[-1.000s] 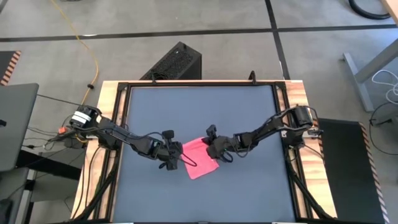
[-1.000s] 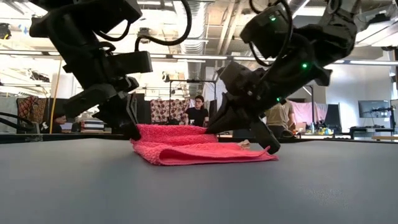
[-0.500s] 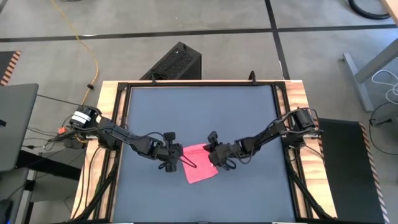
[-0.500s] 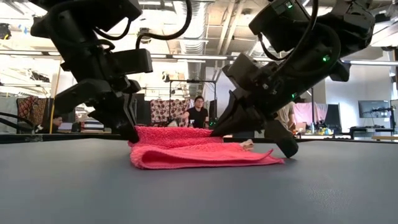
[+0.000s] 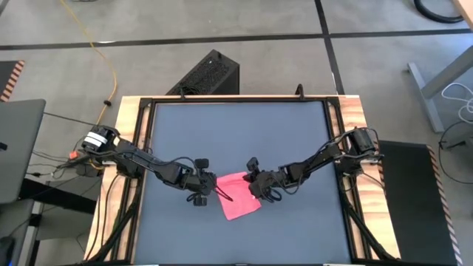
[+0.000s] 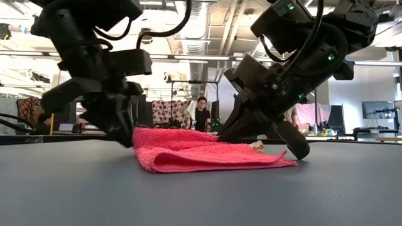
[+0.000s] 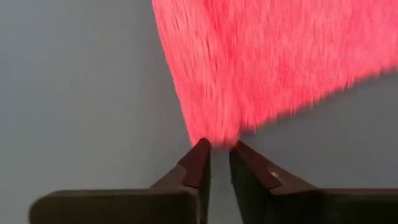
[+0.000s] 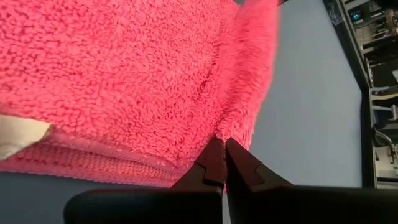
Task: Roll towel
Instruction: Roll the light red towel
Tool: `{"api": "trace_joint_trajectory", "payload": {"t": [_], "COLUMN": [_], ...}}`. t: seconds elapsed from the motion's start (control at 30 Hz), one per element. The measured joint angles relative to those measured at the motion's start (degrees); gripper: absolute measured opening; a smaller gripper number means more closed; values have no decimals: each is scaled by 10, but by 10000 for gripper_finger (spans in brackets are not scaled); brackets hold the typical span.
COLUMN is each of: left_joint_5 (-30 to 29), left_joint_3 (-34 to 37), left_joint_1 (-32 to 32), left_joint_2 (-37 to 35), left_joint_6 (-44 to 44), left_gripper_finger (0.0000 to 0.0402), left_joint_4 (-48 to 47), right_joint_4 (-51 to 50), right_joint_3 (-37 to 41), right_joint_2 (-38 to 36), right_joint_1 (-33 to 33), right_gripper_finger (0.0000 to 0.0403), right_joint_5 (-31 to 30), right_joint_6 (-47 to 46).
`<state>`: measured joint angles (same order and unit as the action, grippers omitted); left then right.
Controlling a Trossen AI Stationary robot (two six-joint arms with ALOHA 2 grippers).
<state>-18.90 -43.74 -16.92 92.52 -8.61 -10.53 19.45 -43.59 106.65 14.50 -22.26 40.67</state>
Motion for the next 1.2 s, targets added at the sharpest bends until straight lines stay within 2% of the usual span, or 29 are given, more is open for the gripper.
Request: {"api": "trace_joint_trajectory", "payload": {"t": [0.13,0.27,0.43,0.57,0.77,0.97,1.2], "left_joint_5": [2,46,140,161,162,186,217], "left_joint_3": [-21,-22,25,80,114,115,112], "left_joint_1": [12,32,79,128,160,149,134], "left_joint_2": [-22,-71,-118,-116,-78,-11,22], "left_joint_6": [-12,-30,-79,-130,-152,-152,-155], "left_gripper_finger": [97,129,138,139,139,139,139], "left_joint_4": [-42,-35,91,186,285,339,376], "right_joint_4": [-3,-5,-4,-3,-1,0,0], "right_joint_3": [1,1,1,2,2,2,2], "right_joint_2": [1,1,2,2,2,2,2], "right_joint_1": [0,-1,-3,-3,-3,-3,-4], "right_gripper_finger": [16,16,16,16,16,16,20], "right_joint_5": [1,3,5,5,2,1,0], "right_joint_6": [0,0,1,1,2,4,4]}}
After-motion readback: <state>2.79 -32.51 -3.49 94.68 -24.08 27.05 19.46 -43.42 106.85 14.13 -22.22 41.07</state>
